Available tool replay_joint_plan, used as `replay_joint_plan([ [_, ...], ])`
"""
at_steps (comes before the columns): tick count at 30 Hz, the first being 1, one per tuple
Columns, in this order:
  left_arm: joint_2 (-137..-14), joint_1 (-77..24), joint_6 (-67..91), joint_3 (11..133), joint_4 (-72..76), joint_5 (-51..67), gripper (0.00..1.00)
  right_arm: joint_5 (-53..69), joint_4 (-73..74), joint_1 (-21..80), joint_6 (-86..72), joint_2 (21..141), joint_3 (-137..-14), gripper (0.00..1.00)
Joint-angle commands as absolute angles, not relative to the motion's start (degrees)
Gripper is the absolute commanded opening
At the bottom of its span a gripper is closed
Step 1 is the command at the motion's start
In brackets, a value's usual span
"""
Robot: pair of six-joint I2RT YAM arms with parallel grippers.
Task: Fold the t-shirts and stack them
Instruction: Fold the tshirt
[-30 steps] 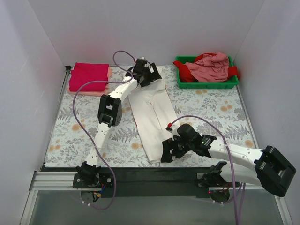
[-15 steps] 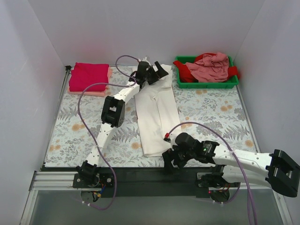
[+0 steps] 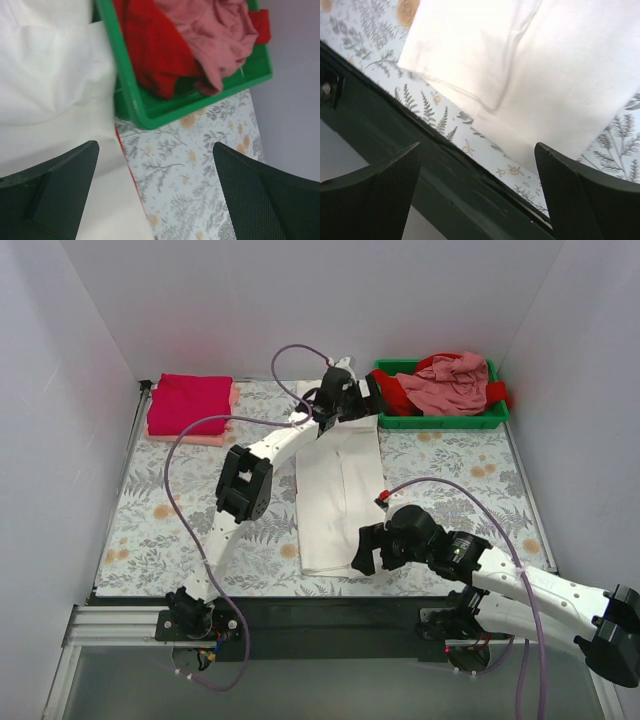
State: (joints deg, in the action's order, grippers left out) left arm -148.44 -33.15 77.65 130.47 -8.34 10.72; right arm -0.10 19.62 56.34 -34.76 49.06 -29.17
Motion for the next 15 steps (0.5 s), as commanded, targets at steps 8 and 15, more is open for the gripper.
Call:
replay_joint_plan([
  [8, -106.2, -36.2, 72.3, 103.6, -22.6, -6.0, 0.98, -1.1, 24.2, 47.8, -33.7, 49.9, -32.2, 0.98],
  [15, -80.7, -43.1, 83.6, 62.7, -17.7, -14.2, 0.98, -3.2, 25.8, 45.4, -31.9, 47.6, -31.3, 0.98],
])
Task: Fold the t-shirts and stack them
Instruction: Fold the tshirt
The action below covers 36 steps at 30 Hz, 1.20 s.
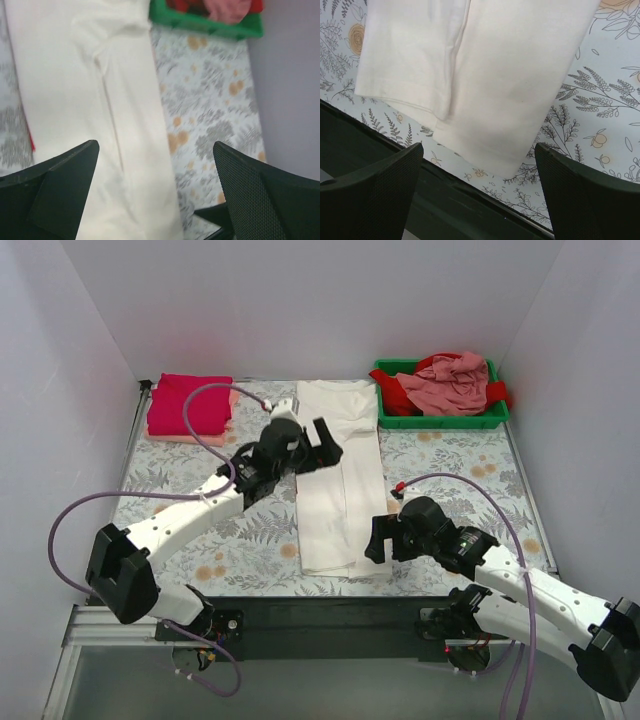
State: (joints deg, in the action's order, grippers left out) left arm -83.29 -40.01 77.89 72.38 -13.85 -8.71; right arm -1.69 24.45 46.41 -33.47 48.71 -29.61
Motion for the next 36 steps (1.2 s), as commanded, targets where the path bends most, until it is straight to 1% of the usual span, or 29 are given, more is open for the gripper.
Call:
replay_joint_plan([
  [1, -79.1, -44.5, 85.4, 58.1, -19.1, -14.5, 0.98, -2.2, 25.8, 45.2, -31.7, 47.9, -31.0, 0.98],
  [5, -72.9, -47.3, 92.5, 50.7, -28.5, -12.8, 0.98, -1.1, 25.8, 44.1, -30.9, 49.4, -30.0, 0.98],
  [8, -70.2, -50.4, 96.0, 45.5, -33.0, -13.1, 0.98, -0.4, 25.8, 43.3, -30.9, 50.7, -29.3, 0.98],
  [9, -68.9, -51.5, 96.1, 44.2, -33.1, -10.9, 0.98, 1.1, 25.8, 43.2, -30.8, 51.0, -29.0, 0.98],
  [12, -69.2, -52.3, 95.6, 41.4, -35.5, -8.4, 0.98, 2.2, 25.8, 42.9, -31.1, 51.8, -28.2, 0.96],
  [14, -69.7, -52.6, 95.6, 40.5, -37.0, -7.7, 0.97, 2.9, 25.6, 42.8, -31.5, 51.5, -27.1, 0.94],
  [17, -70.3, -53.3, 95.5, 38.9, -34.0, -3.8, 0.93, 4.7, 25.3, 42.9, -32.3, 50.6, -25.8, 0.89],
  [21, -70.8, -54.1, 96.0, 36.2, -29.3, -0.1, 0.89, 6.9, 25.3, 42.8, -32.4, 48.9, -23.4, 0.87],
  [22, -71.4, -54.1, 96.1, 35.9, -28.7, 1.6, 0.88, 6.9, 25.3, 42.8, -32.8, 48.2, -22.9, 0.85],
  [24, -72.1, -54.4, 96.2, 35.5, -27.5, 1.7, 0.83, 6.8, 25.0, 42.7, -33.1, 47.7, -22.1, 0.84],
  [25, -72.4, -54.5, 96.2, 35.2, -27.2, 1.6, 0.81, 6.5, 25.0, 42.7, -33.2, 47.7, -21.9, 0.81],
  [26, -73.3, -54.5, 96.3, 35.2, -26.9, 1.4, 0.74, 6.4, 24.9, 42.6, -33.3, 47.8, -21.9, 0.80],
  [27, -73.7, -54.5, 96.2, 35.2, -26.6, 1.8, 0.69, 6.7, 24.7, 42.6, -33.4, 48.0, -21.8, 0.80],
  [28, -74.2, -54.5, 96.2, 35.2, -26.4, 1.9, 0.66, 6.7, 24.7, 42.5, -33.3, 48.3, -21.6, 0.77],
  [32, -75.6, -54.6, 96.3, 34.6, -25.1, 1.8, 0.56, 6.9, 23.8, 42.6, -33.7, 49.5, -20.7, 0.72],
  [33, -76.2, -54.6, 96.2, 34.6, -25.1, 1.7, 0.49, 7.0, 23.6, 42.5, -33.7, 49.7, -20.6, 0.70],
  [34, -76.5, -54.6, 96.2, 34.8, -25.1, 1.6, 0.47, 7.0, 23.4, 42.5, -33.8, 50.0, -20.4, 0.67],
  [35, -76.7, -54.7, 96.2, 34.8, -25.2, 1.5, 0.44, 7.1, 23.2, 42.5, -33.8, 50.2, -20.3, 0.67],
  [36, -77.0, -54.7, 96.0, 34.7, -25.3, 1.6, 0.30, 7.2, 23.1, 42.5, -34.0, 50.4, -20.1, 0.65],
])
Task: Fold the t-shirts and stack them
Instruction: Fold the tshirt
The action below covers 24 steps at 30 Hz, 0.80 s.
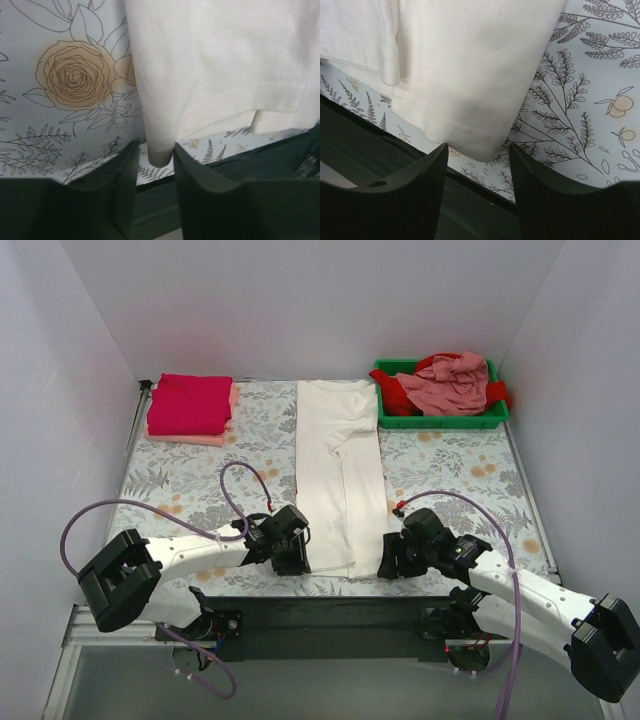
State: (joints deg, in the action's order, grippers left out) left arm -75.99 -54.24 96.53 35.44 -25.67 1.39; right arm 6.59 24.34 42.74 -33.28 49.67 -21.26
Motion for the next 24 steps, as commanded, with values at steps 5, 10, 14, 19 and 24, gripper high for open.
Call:
replay_joint_plan([
  [5, -75.4, -54.7, 96.7, 33.4, -26.1, 1.8, 0.00, 7.6, 22.9, 42.3, -35.2, 49.9, -18.6, 0.40],
  [10, -72.3, -54.7, 96.9, 31.0, -26.5, 2.1, 0.00, 7.4, 22.7, 42.2, -35.1, 50.3, -18.2, 0.15],
  [14, -69.5, -54.8, 98.1, 29.1, -26.0, 3.1, 0.00, 10.8, 22.8, 42.2, -33.4, 49.2, -17.0, 0.01],
  [19, -64.5, -55.9, 99.6, 26.9, -25.7, 4.8, 0.00, 18.9, 22.8, 43.2, -34.5, 41.6, -13.7, 0.01],
  [24, -60.6, -56.6, 99.3, 26.0, -21.7, 5.3, 0.00, 20.1, 22.4, 44.4, -34.2, 36.3, -14.4, 0.01],
])
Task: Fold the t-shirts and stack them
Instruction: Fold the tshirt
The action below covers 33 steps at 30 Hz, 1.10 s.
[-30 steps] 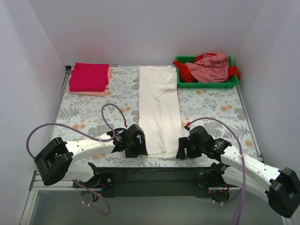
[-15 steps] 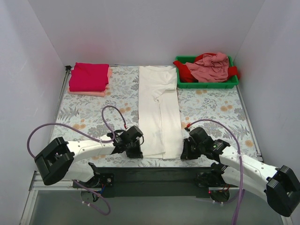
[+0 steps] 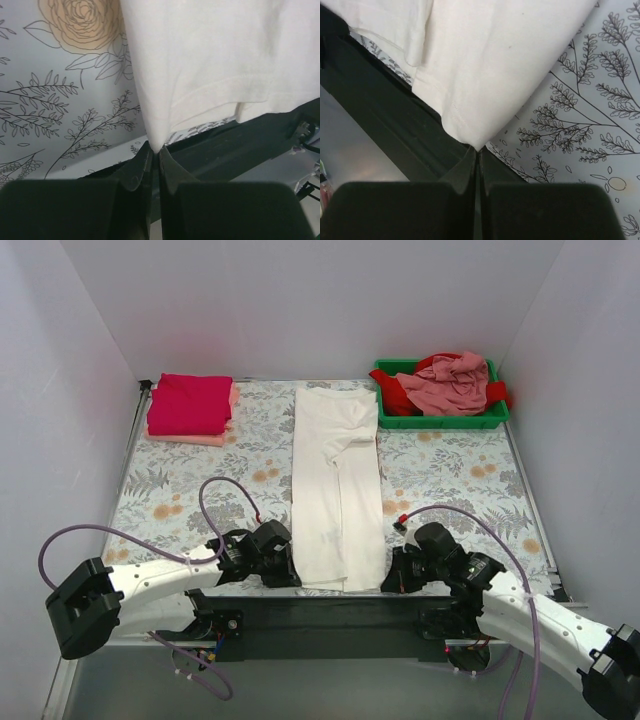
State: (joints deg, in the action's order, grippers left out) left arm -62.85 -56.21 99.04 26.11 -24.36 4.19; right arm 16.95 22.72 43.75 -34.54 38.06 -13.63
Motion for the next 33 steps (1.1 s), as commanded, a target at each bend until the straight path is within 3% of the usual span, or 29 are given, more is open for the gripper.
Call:
replay_joint_plan([
  [1, -60.2, -56.6, 99.0, 26.5, -21.0, 4.3, 0.00, 18.0, 22.4, 44.4, -33.6, 36.3, -14.8, 0.01],
  [12, -69.5, -54.4, 97.5, 39.3, -23.2, -13.9, 0.00, -4.9, 16.6, 44.1, -29.4, 47.4, -31.1, 0.01],
  [33, -88.7, -35.5, 85.6, 60.0, -10.2, -15.6, 0.00, -3.6, 5.2, 30.4, -23.4, 75.5, -54.0, 0.01],
])
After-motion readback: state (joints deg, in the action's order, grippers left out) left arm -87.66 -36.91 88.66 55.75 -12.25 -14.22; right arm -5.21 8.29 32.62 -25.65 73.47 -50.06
